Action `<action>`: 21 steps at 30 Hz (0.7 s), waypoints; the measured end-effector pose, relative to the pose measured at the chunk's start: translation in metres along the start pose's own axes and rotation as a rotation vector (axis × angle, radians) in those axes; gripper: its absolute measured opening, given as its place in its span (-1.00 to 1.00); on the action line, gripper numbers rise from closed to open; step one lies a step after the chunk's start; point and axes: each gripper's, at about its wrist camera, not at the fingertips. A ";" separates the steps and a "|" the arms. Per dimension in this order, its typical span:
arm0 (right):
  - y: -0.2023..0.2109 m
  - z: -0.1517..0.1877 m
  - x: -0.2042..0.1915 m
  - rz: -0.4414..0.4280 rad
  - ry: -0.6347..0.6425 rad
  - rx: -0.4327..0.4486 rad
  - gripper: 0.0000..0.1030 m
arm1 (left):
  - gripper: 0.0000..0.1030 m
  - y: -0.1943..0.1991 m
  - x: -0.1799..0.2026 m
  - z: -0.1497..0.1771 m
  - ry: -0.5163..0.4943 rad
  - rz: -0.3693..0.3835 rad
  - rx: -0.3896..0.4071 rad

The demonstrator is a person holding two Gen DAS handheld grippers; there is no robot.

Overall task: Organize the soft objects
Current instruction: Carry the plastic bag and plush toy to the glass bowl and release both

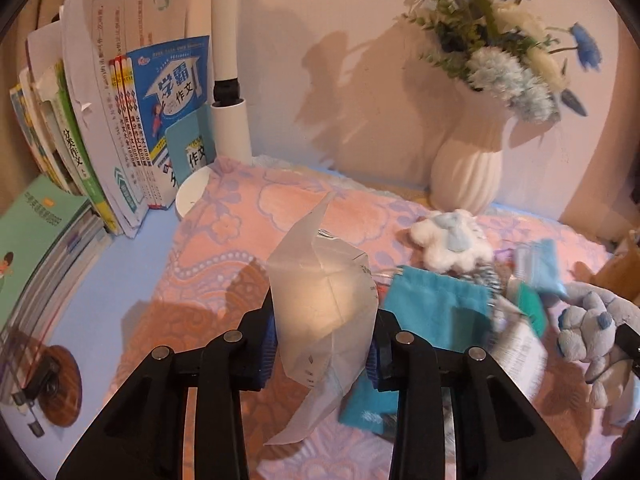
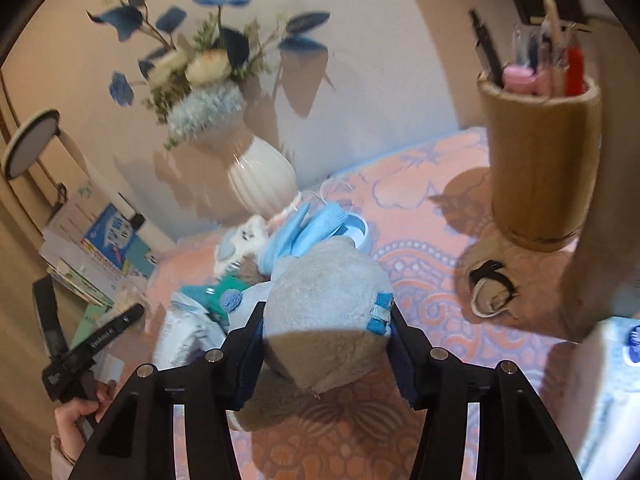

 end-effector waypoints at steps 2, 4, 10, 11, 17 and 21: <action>0.010 0.000 -0.002 -0.004 -0.002 0.002 0.05 | -0.38 0.011 0.001 0.002 0.001 0.027 -0.003; 0.020 0.004 -0.005 0.001 0.007 0.003 0.05 | -0.37 0.024 0.006 0.006 -0.010 0.050 -0.008; 0.053 0.017 -0.011 -0.005 0.005 -0.002 0.05 | -0.37 0.055 0.031 0.023 -0.046 0.111 -0.029; 0.060 0.018 -0.011 -0.009 0.005 0.002 0.05 | -0.37 0.061 0.036 0.026 -0.052 0.131 -0.034; 0.116 0.024 -0.003 0.005 0.003 0.059 0.05 | -0.37 0.098 0.093 0.044 -0.136 0.215 -0.023; 0.150 0.027 0.012 0.030 0.005 0.109 0.05 | -0.37 0.117 0.135 0.055 -0.202 0.264 -0.023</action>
Point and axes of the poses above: each gripper's, at about its wrist camera, not at the fingertips, and y roughly against the way its jaws point, x to its right, z to its underside, and after that the axes turned 8 degrees about -z, right-handed
